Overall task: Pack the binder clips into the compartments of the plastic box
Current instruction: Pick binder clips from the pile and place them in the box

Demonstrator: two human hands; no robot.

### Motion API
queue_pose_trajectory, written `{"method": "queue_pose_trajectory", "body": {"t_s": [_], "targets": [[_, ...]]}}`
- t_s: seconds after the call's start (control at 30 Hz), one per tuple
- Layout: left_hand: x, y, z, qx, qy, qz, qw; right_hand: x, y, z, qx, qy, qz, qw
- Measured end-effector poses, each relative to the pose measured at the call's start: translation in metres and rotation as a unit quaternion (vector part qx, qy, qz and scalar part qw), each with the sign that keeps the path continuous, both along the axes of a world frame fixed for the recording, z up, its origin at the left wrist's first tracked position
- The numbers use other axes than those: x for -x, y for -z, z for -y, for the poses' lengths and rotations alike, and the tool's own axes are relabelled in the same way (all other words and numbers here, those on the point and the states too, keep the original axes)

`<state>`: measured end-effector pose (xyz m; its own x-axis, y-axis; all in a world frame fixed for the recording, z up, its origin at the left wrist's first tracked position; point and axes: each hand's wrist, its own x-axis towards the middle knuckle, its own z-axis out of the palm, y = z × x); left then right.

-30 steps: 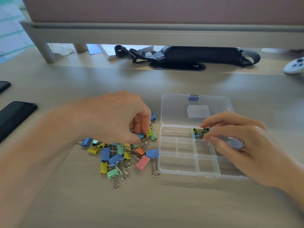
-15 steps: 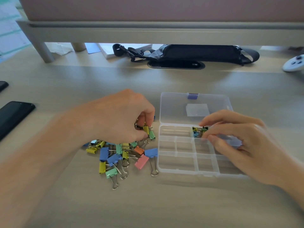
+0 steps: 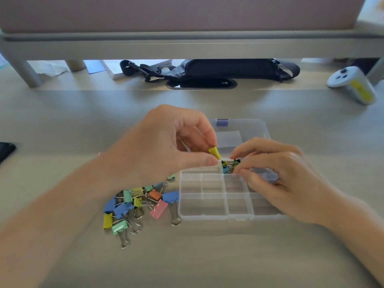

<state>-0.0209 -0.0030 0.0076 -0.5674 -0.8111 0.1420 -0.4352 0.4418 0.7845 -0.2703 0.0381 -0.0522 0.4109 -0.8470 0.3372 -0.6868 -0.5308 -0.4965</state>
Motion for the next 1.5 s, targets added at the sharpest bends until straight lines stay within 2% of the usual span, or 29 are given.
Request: {"method": "queue_pose_trajectory", "body": {"t_s": [0.33, 0.53, 0.67, 0.9, 1.23, 1.5], "targets": [[0.029, 0.011, 0.001, 0.062, 0.005, 0.123, 0.99, 0.0, 0.0, 0.001, 0.003, -0.007, 0.021, 1.0], [0.018, 0.002, 0.006, 0.076, -0.023, 0.099, 0.992, 0.0, 0.001, 0.001, 0.011, -0.008, 0.019, 1.0], [0.015, 0.001, 0.005, 0.061, -0.009, 0.108, 0.992, 0.0, 0.001, 0.001, 0.007, -0.005, 0.023, 1.0], [0.025, 0.011, -0.002, 0.008, -0.012, 0.043, 0.999, 0.0, 0.001, 0.002, 0.011, -0.015, 0.036, 0.999], [0.032, 0.018, -0.002, 0.103, 0.043, 0.069, 0.991, 0.001, 0.001, 0.003, 0.008, -0.031, 0.046, 0.998], [0.031, 0.023, -0.001, 0.161, 0.049, 0.087, 0.982, 0.003, 0.003, 0.004, -0.006, -0.011, 0.097, 0.995]]}}
